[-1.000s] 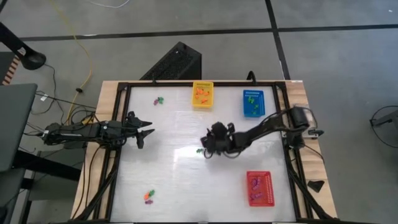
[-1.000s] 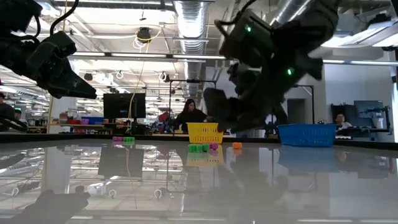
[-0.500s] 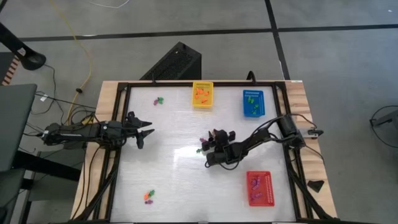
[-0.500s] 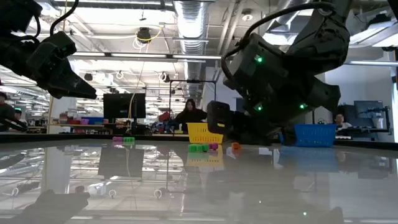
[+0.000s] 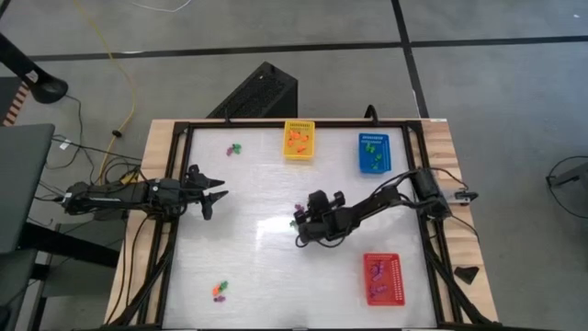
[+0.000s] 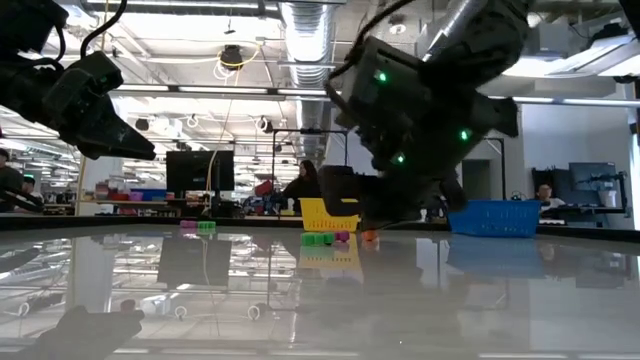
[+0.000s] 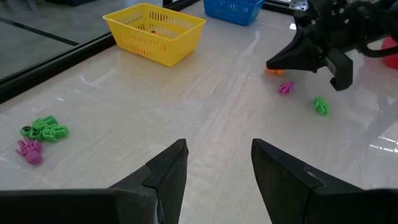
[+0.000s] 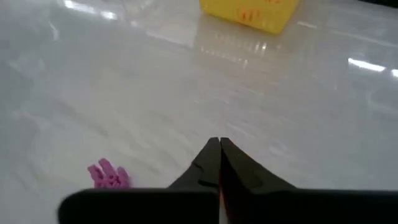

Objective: Sort Halloween decoration
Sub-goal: Put the orange skeleton toy into the yellow bin

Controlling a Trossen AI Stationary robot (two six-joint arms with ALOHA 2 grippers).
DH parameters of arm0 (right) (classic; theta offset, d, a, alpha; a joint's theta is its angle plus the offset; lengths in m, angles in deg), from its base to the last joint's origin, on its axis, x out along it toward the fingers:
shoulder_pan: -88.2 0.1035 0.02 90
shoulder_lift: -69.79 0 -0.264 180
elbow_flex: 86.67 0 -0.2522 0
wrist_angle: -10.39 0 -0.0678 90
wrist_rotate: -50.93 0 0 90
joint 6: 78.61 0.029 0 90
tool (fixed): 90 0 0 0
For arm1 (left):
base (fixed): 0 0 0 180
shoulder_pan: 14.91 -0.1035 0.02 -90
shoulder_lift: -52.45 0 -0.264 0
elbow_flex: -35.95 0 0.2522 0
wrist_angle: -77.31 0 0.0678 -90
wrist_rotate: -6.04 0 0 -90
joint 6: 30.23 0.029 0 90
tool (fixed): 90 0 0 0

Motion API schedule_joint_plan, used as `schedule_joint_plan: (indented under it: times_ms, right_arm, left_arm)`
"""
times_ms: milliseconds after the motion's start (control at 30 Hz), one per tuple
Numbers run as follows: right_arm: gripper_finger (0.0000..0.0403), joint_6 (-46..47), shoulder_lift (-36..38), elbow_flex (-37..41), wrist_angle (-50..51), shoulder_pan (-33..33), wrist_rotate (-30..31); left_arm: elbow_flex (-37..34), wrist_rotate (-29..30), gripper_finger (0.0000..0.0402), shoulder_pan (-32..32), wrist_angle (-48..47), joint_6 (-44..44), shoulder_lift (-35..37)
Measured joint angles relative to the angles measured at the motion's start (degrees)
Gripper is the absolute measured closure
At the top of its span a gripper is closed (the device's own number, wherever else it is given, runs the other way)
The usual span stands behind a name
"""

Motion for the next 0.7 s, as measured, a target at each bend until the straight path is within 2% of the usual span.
schedule_joint_plan:
  times_ms: [167, 333, 467, 567, 700]
  right_arm:
    - [0.0378, -6.37, 3.82, -3.06, 4.37, -0.73, -4.18]
    - [0.0376, -13.47, 8.04, -4.49, 4.23, -2.28, -3.24]
    - [0.0375, -14.82, 9.16, -4.46, 4.55, -2.58, -3.46]
    - [0.0342, -14.15, 8.44, -4.45, 4.83, -2.25, -5.16]
    - [0.0272, -8.89, 5.79, -3.98, 5.85, -2.33, -6.08]
  left_arm:
    - [0.01, 0.00, 0.0233, 0.00, 0.00, 0.00, 0.00]
    - [0.02, 0.00, 0.0233, 0.00, 0.02, 0.00, 0.00]
    - [0.01, -0.01, 0.0233, 0.01, 0.01, 0.00, 0.00]
    - [0.02, 0.00, 0.0233, 0.00, 0.02, 0.00, 0.00]
    - [0.02, 0.06, 0.0233, 0.02, 0.00, 0.00, 0.00]
